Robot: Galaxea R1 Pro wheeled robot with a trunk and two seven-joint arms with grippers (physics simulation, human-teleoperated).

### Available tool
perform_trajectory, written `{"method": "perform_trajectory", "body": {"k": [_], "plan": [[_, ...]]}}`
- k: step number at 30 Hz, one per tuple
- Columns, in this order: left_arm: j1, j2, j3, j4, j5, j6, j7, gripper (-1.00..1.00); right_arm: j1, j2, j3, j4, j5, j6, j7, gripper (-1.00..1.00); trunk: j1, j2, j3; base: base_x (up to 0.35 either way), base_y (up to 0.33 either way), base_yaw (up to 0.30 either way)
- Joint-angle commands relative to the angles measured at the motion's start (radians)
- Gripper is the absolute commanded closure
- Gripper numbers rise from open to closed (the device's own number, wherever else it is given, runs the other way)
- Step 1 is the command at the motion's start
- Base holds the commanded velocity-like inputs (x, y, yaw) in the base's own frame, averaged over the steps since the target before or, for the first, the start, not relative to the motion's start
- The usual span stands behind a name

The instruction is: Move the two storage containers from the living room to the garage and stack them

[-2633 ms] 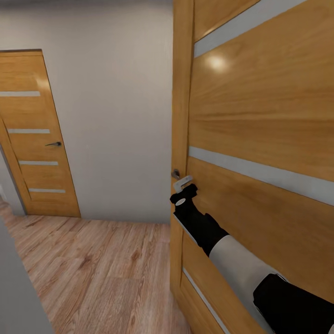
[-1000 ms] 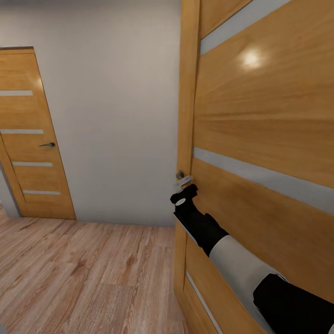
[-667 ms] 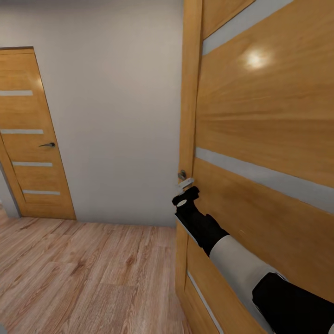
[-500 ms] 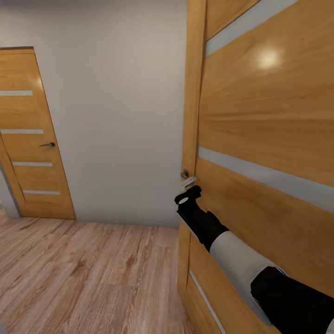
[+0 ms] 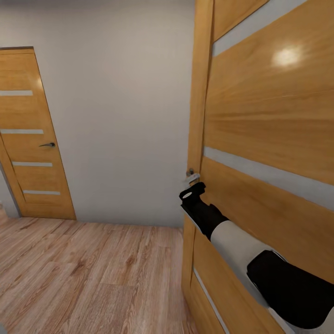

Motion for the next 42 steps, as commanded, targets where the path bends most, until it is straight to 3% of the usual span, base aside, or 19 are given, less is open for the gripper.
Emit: {"method": "perform_trajectory", "body": {"k": [1,7,15,32,35,42], "plan": [[0.000,0.000,0.000,0.000,0.008,-0.002,0.000,-1.00,-0.005,0.000,0.004,0.000,0.016,0.012,-0.007,-1.00,0.000,-0.001,-0.001,0.000,0.000,0.000],[0.000,0.000,0.000,-0.001,0.008,-0.003,0.000,-1.00,-0.031,0.000,0.002,0.015,0.015,0.013,-0.013,-1.00,0.000,-0.001,-0.001,0.000,0.000,0.000],[0.000,0.000,0.000,-0.001,0.008,-0.003,0.000,-1.00,-0.102,0.000,-0.011,0.152,0.014,-0.044,-0.021,-1.00,0.000,-0.001,-0.001,0.000,0.000,0.000],[0.000,-0.001,0.000,-0.001,0.008,-0.003,0.000,-1.00,-0.127,-0.002,-0.013,0.163,0.011,-0.051,-0.021,-1.00,0.000,-0.001,-0.001,0.000,0.000,0.000],[0.000,-0.001,0.001,-0.001,0.008,-0.003,0.000,-1.00,-0.134,-0.027,-0.013,0.163,0.007,-0.051,-0.021,-1.00,0.000,-0.001,-0.001,0.000,0.000,0.000],[0.000,-0.001,-0.001,-0.001,0.007,-0.003,-0.001,-1.00,-0.150,-0.093,-0.013,0.163,-0.049,-0.045,-0.021,-1.00,0.000,-0.001,-0.001,0.000,0.000,0.000]]}}
